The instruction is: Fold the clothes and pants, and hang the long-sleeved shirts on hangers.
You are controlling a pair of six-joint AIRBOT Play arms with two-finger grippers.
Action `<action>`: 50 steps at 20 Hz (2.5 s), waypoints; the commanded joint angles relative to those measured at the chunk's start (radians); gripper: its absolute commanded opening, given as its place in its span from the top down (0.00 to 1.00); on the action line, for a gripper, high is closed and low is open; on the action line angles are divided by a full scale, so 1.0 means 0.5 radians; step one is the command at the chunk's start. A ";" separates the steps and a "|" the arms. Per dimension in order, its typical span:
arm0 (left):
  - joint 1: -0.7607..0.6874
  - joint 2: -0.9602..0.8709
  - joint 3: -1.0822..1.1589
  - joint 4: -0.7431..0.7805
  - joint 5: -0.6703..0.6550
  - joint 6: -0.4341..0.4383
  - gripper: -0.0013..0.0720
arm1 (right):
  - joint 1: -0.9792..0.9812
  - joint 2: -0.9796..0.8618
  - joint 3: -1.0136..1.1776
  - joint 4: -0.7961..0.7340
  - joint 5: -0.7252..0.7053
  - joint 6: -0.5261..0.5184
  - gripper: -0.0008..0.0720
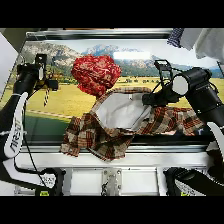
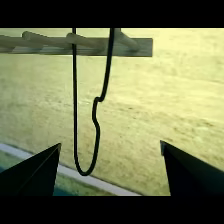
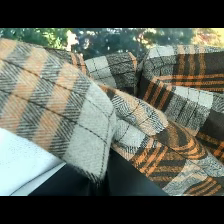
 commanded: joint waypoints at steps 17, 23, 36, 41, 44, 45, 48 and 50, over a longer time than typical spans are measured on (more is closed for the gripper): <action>0.224 -0.437 -0.051 0.205 0.399 -0.108 0.05 | 0.000 0.001 -0.001 0.001 0.000 0.000 0.94; 0.224 -0.495 -0.051 0.205 0.346 -0.140 0.19 | 0.000 0.001 -0.001 0.001 0.000 0.000 0.94; 0.219 -0.235 -0.051 0.204 0.269 -0.091 0.95 | 0.000 0.001 -0.001 0.001 0.001 0.001 0.94; 0.073 0.171 -0.051 0.203 0.107 0.097 0.95 | 0.000 0.001 -0.001 0.000 0.000 0.000 0.94; -0.103 0.419 -0.051 0.198 0.027 0.251 0.95 | 0.000 0.001 -0.001 0.000 0.000 0.000 0.94; -0.166 0.507 -0.051 0.133 0.001 0.401 0.95 | 0.000 0.001 -0.001 0.001 0.000 0.000 0.94; -0.288 0.748 -0.051 -0.451 -0.201 1.184 0.95 | 0.000 0.001 -0.001 0.000 0.001 0.000 0.94; -0.304 0.898 -0.051 -0.920 -0.492 1.754 0.95 | 0.000 0.001 -0.001 0.000 0.000 0.000 0.94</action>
